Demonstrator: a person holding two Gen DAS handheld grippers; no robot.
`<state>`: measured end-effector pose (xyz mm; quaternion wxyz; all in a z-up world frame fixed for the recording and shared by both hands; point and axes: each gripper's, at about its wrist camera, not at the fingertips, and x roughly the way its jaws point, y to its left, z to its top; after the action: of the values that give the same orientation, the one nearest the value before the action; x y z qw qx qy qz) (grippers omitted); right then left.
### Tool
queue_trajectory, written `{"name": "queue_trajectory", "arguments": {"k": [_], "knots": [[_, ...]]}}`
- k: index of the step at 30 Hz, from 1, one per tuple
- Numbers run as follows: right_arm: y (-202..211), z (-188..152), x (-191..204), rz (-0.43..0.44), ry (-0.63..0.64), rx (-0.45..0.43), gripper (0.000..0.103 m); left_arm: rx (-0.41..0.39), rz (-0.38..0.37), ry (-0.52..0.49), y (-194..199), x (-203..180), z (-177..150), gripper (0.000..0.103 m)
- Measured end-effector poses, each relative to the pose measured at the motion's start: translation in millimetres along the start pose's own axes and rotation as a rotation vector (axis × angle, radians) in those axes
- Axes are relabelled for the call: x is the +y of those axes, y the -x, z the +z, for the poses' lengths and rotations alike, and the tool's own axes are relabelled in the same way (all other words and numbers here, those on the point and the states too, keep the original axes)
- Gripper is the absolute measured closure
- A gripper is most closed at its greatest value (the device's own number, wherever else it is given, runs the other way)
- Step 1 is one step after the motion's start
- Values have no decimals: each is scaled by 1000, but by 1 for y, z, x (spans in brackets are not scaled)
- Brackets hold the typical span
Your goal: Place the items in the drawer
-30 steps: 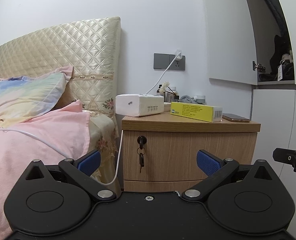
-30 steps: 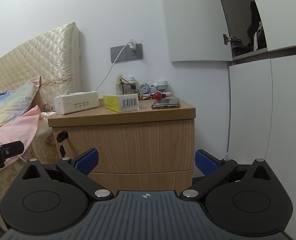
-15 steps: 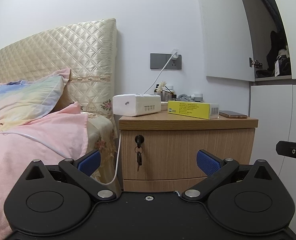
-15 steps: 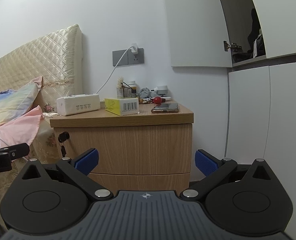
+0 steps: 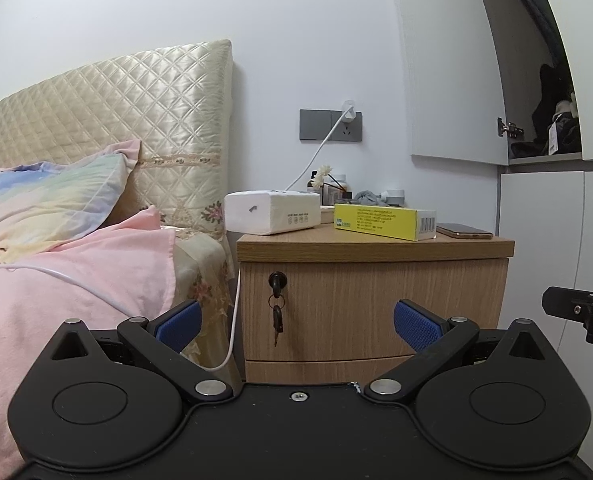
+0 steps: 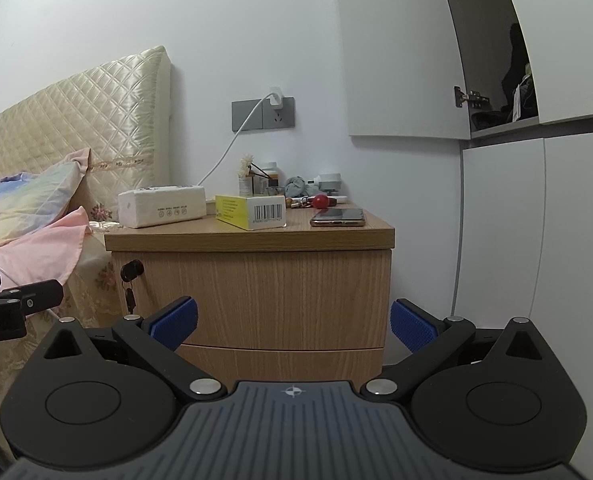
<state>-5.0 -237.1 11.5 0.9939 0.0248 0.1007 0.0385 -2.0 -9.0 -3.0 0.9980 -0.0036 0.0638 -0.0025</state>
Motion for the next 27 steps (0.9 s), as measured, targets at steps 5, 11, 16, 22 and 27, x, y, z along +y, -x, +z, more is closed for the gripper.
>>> {"name": "queue_trajectory", "arguments": {"k": [5, 11, 16, 22, 27], "knots": [[2, -1, 1, -10, 6, 5, 0, -5, -2, 8, 1, 2, 0, 1], [5, 0, -3, -17, 0, 5, 0, -6, 6, 11, 2, 3, 0, 1], [7, 0, -3, -13, 1, 4, 0, -8, 1, 7, 4, 3, 0, 1], [10, 2, -8, -3, -19, -9, 0, -12, 6, 3, 4, 3, 0, 1], [15, 4, -14, 13, -53, -22, 0, -24, 17, -13, 5, 1, -2, 1]]}}
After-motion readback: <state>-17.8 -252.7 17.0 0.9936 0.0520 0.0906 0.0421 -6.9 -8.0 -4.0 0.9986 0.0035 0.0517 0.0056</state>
